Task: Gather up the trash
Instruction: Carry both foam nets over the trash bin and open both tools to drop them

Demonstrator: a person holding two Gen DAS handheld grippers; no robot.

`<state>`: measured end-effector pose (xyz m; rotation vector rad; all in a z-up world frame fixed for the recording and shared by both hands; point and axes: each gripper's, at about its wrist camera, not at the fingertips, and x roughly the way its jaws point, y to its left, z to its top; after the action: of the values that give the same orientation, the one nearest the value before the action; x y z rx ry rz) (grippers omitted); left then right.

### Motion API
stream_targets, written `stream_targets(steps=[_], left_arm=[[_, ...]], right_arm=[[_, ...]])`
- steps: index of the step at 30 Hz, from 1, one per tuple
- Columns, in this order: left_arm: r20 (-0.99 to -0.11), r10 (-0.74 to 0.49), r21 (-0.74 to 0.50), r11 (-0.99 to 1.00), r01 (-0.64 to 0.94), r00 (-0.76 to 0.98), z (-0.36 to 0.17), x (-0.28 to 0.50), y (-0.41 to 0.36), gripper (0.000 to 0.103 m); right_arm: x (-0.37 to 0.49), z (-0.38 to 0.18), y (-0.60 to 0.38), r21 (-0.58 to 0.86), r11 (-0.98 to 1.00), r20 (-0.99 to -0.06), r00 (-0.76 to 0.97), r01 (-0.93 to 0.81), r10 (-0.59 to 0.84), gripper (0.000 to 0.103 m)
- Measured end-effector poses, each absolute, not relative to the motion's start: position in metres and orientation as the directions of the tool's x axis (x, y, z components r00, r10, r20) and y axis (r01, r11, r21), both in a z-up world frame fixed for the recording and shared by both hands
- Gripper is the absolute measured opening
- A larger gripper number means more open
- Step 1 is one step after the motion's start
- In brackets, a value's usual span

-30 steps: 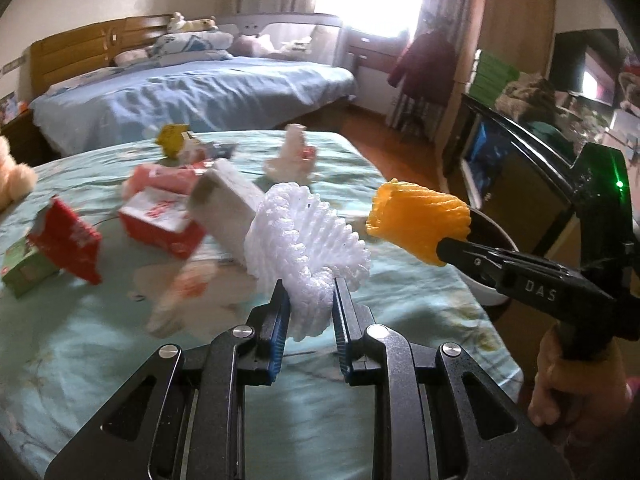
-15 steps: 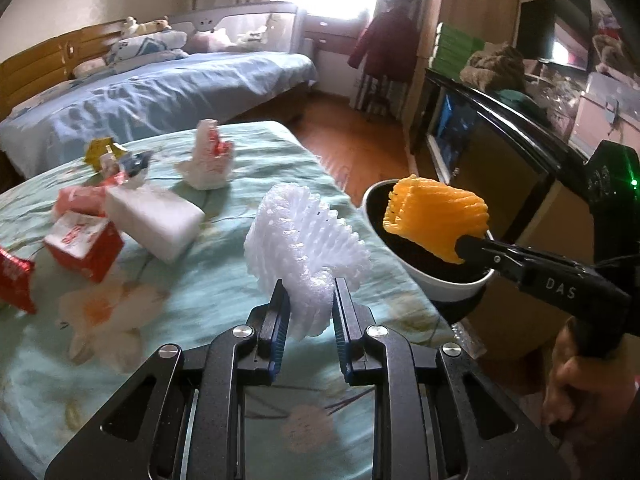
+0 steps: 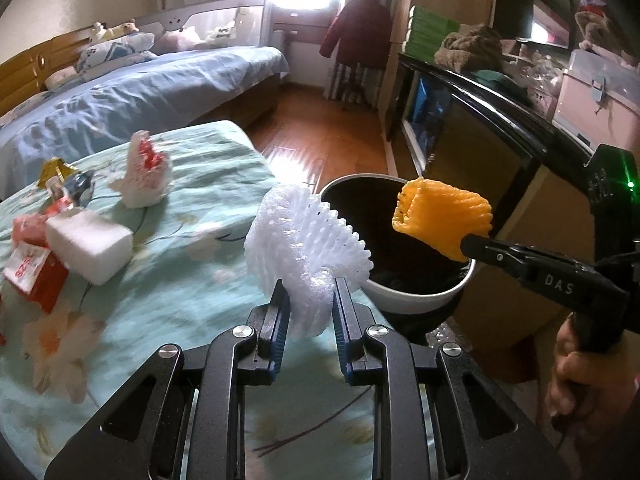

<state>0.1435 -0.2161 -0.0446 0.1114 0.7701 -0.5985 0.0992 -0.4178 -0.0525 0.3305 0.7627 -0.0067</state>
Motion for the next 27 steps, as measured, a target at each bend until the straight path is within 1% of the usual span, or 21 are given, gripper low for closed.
stream_targets(steps=[19,27], left_arm=[[-0.708,-0.484,-0.094,0.786,0.611,0.514,-0.049,0.163,-0.267,0.020],[-0.724,-0.489,-0.101,0.773,0.626,0.487,-0.052,0.175,-0.285,0.020]], right_arm=[[0.107,-0.066,-0.449,0.283,0.941,-0.706,0.704,0.188,0.072,0.012],[0.116,-0.070,-0.456,0.276,0.940,-0.718,0.693,0.198,0.065,0.012]])
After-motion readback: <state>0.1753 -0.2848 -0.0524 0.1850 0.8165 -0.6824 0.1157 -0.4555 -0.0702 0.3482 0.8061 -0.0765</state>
